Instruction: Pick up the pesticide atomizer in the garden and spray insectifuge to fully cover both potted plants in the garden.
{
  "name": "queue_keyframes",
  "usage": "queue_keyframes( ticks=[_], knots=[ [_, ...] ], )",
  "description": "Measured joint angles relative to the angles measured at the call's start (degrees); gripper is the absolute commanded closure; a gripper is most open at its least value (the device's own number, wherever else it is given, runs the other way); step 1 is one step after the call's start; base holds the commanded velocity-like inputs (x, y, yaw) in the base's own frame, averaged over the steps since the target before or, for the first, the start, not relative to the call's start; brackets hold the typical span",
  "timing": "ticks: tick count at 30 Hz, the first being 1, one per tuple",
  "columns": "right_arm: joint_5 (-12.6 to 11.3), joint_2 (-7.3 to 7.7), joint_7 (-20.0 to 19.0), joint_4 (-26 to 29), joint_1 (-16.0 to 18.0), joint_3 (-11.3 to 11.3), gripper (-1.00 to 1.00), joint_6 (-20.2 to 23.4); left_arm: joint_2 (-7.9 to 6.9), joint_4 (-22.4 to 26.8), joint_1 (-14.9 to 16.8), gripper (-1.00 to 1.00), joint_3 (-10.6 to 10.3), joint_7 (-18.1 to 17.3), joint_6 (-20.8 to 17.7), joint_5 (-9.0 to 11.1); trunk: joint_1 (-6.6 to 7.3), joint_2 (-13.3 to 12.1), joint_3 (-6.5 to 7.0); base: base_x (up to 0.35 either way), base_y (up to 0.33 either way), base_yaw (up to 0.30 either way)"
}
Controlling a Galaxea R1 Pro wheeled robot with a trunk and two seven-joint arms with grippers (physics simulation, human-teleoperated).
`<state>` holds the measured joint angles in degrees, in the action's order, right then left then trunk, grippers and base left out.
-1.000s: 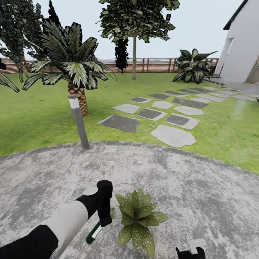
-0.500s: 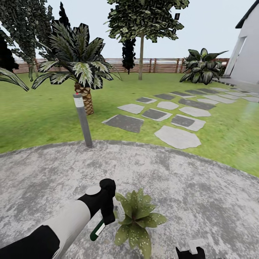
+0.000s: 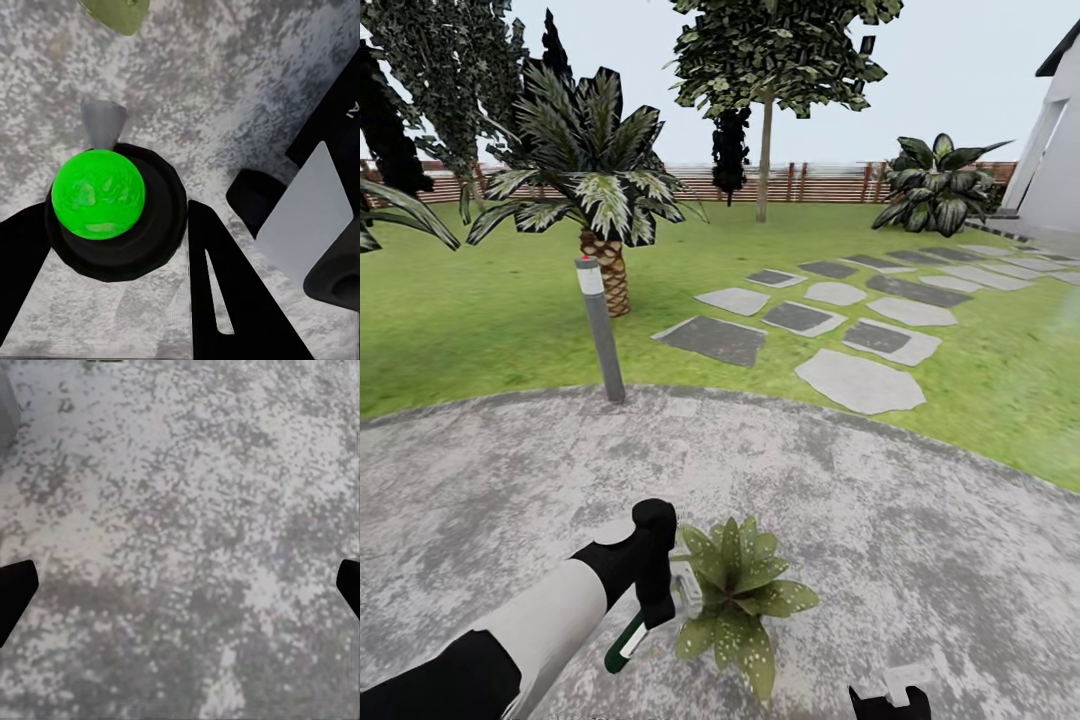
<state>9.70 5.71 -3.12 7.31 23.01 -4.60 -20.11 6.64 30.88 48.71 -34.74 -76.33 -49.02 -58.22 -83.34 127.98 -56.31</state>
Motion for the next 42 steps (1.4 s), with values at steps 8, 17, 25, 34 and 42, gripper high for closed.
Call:
queue_keyframes(
  ticks=[8, 17, 25, 34, 42],
  knots=[
    [0.01, 0.01, 0.01, 0.02, -0.01, 0.01, -1.0, -0.01, 0.58, 0.65, 0.4, 1.0, 0.0, 0.01, -0.02, 0.13, 0.02, 0.0, 0.0, 0.068, -0.066, 0.129],
    [0.01, 0.01, 0.02, 0.02, -0.01, 0.01, -1.0, -0.01, 0.65, 1.13, 0.41, 1.0, 0.08, 0.0, -0.01, 0.19, 0.01, 0.0, 0.0, 0.13, -0.238, 0.002],
    [0.01, 0.01, 0.01, 0.02, -0.01, 0.01, -1.0, -0.01, 0.65, 1.13, 0.46, 1.0, 0.09, -0.02, 0.0, 0.15, -0.02, 0.0, 0.0, -0.102, -0.207, 0.0],
    [0.0, 0.0, 0.0, 0.0, 0.0, 0.0, -1.0, 0.0, 0.33, 1.05, 0.4, 1.0, 0.1, -0.06, 0.0, 0.03, 0.0, 0.0, 0.0, -0.012, -0.01, 0.064],
    [0.0, 0.0, 0.0, 0.0, 0.0, 0.0, -1.0, 0.0, 0.12, 0.91, 0.03, 1.0, 0.3, 0.44, 0.07, 0.02, 0.0, 0.0, 0.0, 0.0, 0.0, 0.273]
  ],
)
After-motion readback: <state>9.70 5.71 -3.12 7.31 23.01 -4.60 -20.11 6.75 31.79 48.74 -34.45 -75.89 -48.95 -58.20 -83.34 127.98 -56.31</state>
